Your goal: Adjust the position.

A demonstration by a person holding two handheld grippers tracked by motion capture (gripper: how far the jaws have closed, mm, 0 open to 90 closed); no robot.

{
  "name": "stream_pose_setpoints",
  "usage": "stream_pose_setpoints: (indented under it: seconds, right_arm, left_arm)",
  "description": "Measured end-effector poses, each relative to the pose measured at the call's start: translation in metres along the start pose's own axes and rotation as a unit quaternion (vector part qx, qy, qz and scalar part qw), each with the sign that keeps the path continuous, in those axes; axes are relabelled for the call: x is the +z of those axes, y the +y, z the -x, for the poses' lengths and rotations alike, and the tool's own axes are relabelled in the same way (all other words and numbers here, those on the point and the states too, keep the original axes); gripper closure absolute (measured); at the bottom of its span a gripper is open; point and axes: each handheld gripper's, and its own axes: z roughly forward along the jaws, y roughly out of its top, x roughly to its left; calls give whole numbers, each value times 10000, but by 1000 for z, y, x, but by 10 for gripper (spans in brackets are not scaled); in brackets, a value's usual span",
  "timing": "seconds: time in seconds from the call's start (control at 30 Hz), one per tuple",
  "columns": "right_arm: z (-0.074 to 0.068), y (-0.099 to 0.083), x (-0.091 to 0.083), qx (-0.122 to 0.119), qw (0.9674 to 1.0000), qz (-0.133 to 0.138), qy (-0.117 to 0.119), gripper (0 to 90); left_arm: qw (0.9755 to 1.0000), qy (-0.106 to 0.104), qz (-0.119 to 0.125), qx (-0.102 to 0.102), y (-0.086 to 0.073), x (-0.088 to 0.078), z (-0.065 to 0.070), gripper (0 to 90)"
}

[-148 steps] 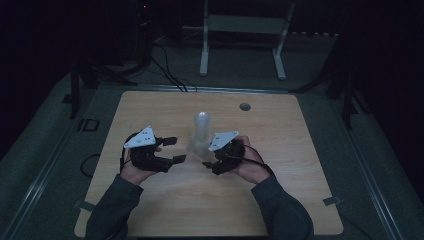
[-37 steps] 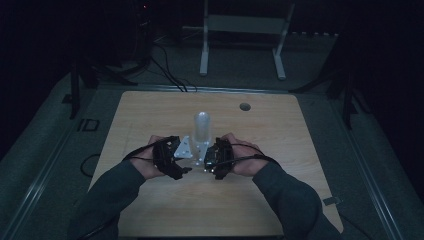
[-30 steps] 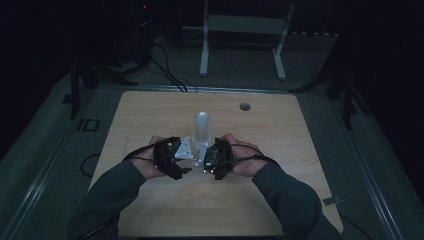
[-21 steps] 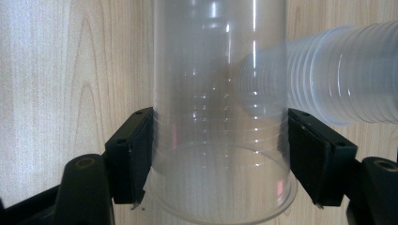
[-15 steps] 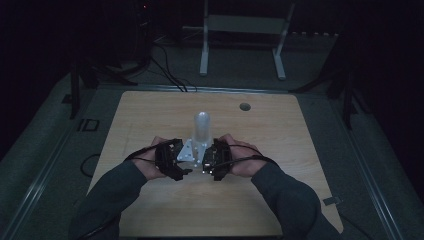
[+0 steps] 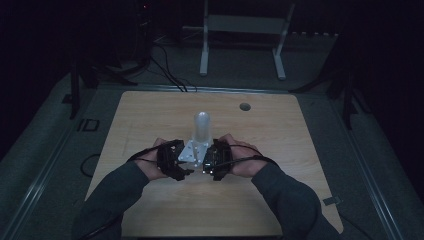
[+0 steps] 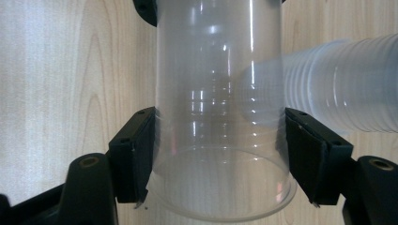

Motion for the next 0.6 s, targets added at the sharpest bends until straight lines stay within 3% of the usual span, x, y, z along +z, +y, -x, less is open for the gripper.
stream_pose_setpoints:
  seconds: [0.17,0.2,0.3,0.4,0.47,0.5,0.57,0.6]
  right_arm:
    - [-1,-1,0,-53,9999,31,88,273]
    - [-1,-1,0,-60,9999,55,86,265]
    - [-1,-2,-1,-92,9999,96,100,251]
    - [-3,-1,-2,-140,9998,165,46,174]
    - [-3,-1,-3,-164,9997,161,30,159]
    - [-3,-1,-3,-178,9997,180,2,143]
    - [-3,-2,-4,-156,9997,203,-38,122]
    - [-3,-2,-5,-143,9996,226,-61,118]
  left_arm:
    - [9999,-60,-68,89,-2,-1,-1,414]
    - [9997,-79,153,-168,-2,1,3,415]
    - [9997,-66,146,-163,-2,1,3,416]
    - [9998,-51,142,-152,-4,0,1,416]
    - [10000,-27,33,-41,-4,-1,0,416]
    - [9985,-68,-360,407,-3,-6,-7,416]
    - [9989,-58,-316,328,-5,-5,-6,416]
    - [9998,-30,87,-159,-7,0,0,416]
